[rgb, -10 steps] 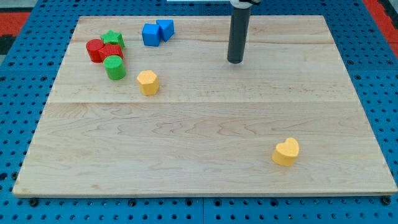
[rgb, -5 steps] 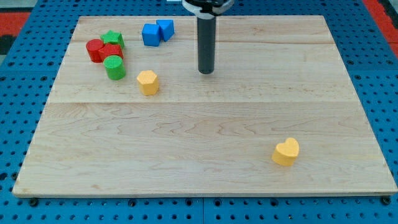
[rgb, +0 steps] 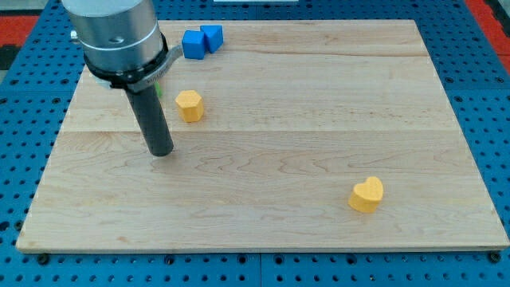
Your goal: Move yellow hexagon at the center
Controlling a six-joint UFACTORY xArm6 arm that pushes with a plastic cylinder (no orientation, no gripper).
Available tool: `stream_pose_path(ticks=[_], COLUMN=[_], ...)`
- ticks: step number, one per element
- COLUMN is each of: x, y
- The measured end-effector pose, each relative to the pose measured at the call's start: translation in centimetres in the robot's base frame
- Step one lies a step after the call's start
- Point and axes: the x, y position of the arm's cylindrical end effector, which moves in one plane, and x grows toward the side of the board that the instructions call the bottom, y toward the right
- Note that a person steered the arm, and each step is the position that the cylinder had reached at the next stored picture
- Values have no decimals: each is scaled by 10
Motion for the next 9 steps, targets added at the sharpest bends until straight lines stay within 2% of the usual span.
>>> stream_pose_path(ticks=[2, 3, 4, 5, 7, 8, 9], x=[-32, -32, -29, -49, -59, -63, -76], y=[31, 79, 38, -30, 68, 15, 7])
